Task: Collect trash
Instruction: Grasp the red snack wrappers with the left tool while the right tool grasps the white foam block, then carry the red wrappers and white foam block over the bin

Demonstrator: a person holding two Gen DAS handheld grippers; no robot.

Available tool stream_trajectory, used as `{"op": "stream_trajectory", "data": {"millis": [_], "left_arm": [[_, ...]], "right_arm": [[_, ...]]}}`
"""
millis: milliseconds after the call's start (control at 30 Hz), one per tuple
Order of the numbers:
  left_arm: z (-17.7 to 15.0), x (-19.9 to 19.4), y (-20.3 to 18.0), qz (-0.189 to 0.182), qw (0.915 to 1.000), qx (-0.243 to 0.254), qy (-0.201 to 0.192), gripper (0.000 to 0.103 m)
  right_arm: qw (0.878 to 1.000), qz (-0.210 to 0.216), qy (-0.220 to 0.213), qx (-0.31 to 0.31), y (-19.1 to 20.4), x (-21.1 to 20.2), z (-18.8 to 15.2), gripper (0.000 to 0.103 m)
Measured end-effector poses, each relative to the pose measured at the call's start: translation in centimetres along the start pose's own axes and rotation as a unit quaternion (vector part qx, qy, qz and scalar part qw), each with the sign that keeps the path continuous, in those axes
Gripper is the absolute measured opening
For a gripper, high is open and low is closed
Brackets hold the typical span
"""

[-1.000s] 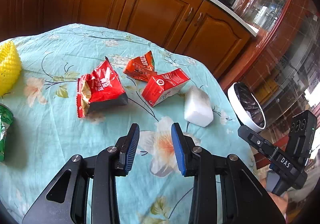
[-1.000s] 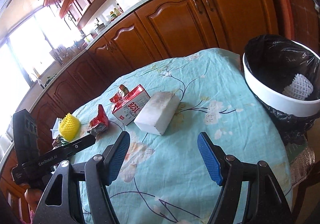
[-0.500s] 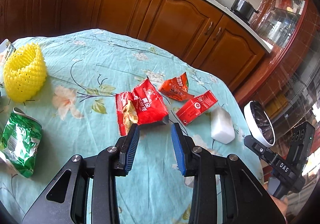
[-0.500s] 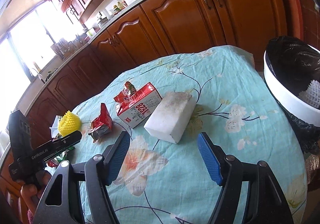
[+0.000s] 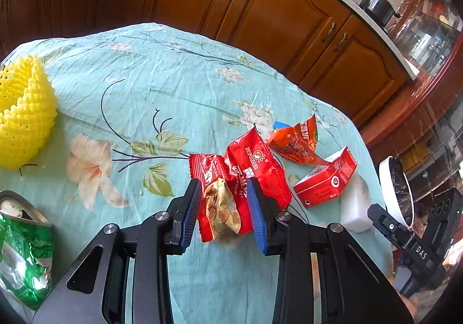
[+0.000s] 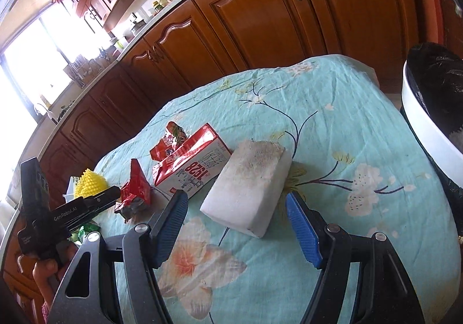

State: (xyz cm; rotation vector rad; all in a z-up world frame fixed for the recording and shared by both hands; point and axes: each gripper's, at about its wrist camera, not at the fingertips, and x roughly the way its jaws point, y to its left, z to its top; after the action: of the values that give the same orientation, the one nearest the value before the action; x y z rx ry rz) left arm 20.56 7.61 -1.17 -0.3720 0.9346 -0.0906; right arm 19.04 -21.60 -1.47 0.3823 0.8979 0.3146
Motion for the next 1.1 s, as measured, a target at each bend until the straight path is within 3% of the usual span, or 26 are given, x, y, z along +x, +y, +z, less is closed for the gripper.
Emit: {"op": "stream_trajectory", "data": {"millis": [67,200,300,400,667,1100], "left_arm": [[-0.2,0.5,-0.1,-0.001,1.0000,0.004,0.005,0.030],[-0.6,0.9,-0.7,0.007,0.9997,0.023,0.007,0.016],[-0.6,0.8,-0.9,0.006,0.9996,0.028,0.004,0.011],[-0.7,0.6,-1.0,0.006,0.9995,0.030,0.002,0.007],[-1.6,-2.2,-2.0,-0.006,0.9991,0.039,-0.017,0.006],[-3.3,-3.4,-7.8,-0.048,0.9940,0.098,-0.012,0.006]], "right_arm": [[1.000,-0.001,0.009,0.004,-0.2,0.7,0.1,0.072],[1.000,-0.004,0.020,-0.001,-0.1,1.9,-0.2,0.072],[1.000,-0.009,0.017,-0.008,0.0,1.8,-0.2,0.061],[1.000,-0.004,0.015,-0.007,-0.2,1.5,-0.2,0.057],[1.000,0.008,0.003,-0.010,-0.5,-0.1,-0.2,0.056],[1.000,0.007,-0.011,-0.024,-0.8,-3.7,-0.5,0.056]]}}
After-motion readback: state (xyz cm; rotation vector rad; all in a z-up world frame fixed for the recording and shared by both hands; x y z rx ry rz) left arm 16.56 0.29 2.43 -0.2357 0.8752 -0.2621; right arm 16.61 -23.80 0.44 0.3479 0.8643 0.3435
